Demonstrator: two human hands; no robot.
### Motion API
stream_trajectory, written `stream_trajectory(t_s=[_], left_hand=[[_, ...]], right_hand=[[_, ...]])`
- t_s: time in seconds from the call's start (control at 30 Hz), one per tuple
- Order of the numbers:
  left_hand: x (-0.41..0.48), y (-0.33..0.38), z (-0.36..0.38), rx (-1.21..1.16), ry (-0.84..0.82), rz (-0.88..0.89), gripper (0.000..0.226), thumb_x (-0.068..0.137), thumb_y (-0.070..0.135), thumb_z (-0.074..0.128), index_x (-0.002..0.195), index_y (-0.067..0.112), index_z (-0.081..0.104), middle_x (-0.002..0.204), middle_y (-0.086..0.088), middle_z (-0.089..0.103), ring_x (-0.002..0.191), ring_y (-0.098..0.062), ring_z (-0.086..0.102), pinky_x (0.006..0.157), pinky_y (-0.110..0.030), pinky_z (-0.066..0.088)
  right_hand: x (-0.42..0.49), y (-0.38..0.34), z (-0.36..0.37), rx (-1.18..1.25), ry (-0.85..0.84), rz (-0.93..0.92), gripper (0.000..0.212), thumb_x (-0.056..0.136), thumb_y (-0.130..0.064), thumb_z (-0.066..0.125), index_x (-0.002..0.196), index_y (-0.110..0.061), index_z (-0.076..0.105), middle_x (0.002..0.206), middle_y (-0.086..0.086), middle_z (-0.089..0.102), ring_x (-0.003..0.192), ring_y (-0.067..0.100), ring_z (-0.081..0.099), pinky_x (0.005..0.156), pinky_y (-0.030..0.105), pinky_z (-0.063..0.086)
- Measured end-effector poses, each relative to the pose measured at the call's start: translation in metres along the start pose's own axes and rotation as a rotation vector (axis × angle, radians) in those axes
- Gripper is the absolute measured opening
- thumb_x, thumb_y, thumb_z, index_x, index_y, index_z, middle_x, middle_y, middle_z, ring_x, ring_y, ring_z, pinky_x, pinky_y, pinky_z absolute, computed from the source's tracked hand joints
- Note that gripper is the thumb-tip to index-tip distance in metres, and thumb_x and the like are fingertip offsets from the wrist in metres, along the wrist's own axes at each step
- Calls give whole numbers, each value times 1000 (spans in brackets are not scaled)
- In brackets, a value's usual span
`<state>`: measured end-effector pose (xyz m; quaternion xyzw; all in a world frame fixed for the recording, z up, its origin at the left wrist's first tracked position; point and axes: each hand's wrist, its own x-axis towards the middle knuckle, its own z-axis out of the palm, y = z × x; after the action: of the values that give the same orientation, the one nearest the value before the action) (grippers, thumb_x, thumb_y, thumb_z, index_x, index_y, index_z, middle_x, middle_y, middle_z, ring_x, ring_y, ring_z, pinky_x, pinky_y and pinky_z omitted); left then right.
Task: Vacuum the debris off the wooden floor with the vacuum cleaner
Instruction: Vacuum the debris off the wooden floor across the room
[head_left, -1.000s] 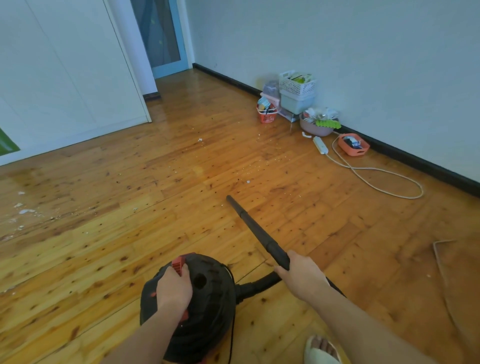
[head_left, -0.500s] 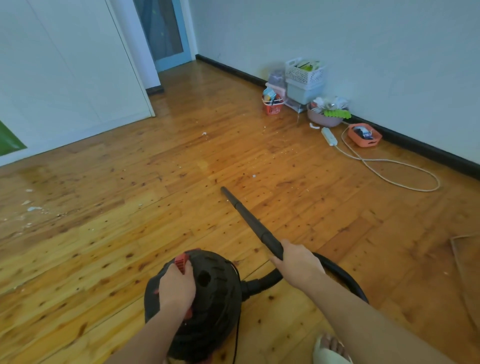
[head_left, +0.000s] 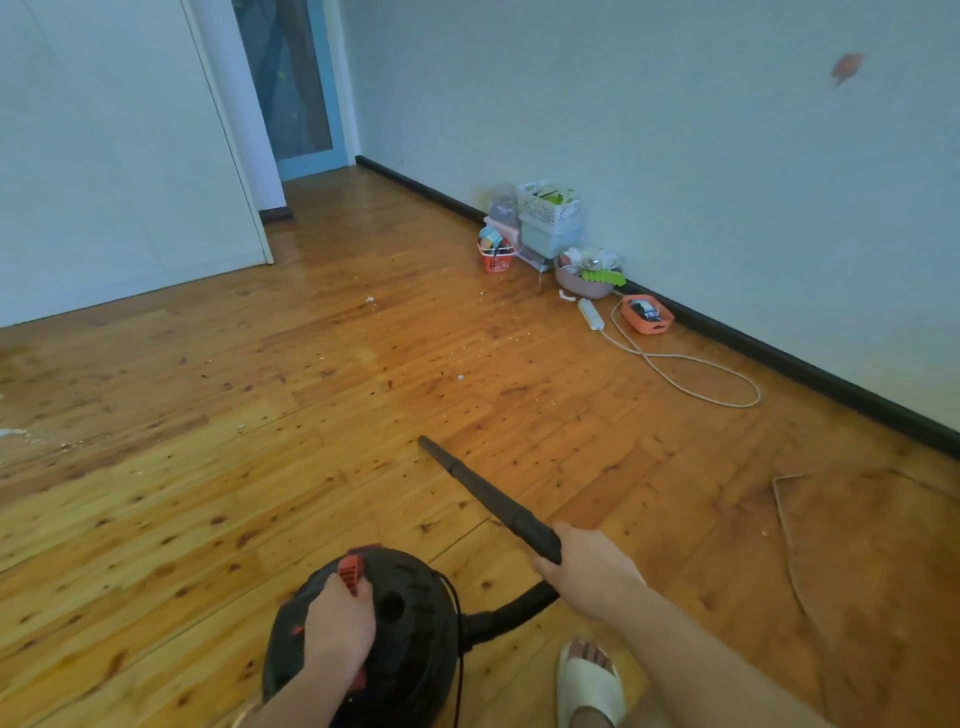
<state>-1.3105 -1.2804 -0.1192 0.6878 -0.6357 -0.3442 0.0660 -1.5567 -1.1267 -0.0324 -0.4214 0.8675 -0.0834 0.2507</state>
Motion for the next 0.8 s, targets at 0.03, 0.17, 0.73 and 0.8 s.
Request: stream_trajectory(t_s=[0.03, 0.17, 0.73, 0.8], left_hand=[[-7, -2, 1, 0, 2, 1, 26, 105, 35, 44, 103, 13, 58, 85, -6, 68, 73, -26, 69, 72, -38, 58], [-18, -1, 2, 7, -8, -12, 28, 106, 35, 44, 110, 12, 59, 85, -2, 66, 69, -19, 65, 55, -32, 46], [16, 65, 13, -88, 29, 28, 29, 107, 31, 46, 90, 13, 61, 77, -1, 65, 64, -13, 62, 52, -25, 41], [20, 73, 16, -81, 23, 10, 29, 107, 30, 46, 89, 13, 59, 77, -1, 64, 64, -13, 60, 52, -26, 40]], right_hand=[[-5, 1, 1, -19, 6, -3, 24, 101, -47, 57, 115, -28, 53, 91, -5, 63, 79, 12, 64, 76, 35, 61], [-12, 0, 2, -90, 46, -12, 27, 103, -49, 53, 117, -26, 53, 94, -4, 62, 83, 14, 63, 75, 33, 58], [65, 14, -25, -36, 80, 123, 25, 103, -48, 53, 116, -26, 52, 90, -5, 63, 77, 12, 64, 71, 31, 59], [71, 20, -31, -59, 94, 134, 25, 104, -48, 52, 116, -26, 52, 90, -5, 63, 77, 12, 65, 73, 34, 61]])
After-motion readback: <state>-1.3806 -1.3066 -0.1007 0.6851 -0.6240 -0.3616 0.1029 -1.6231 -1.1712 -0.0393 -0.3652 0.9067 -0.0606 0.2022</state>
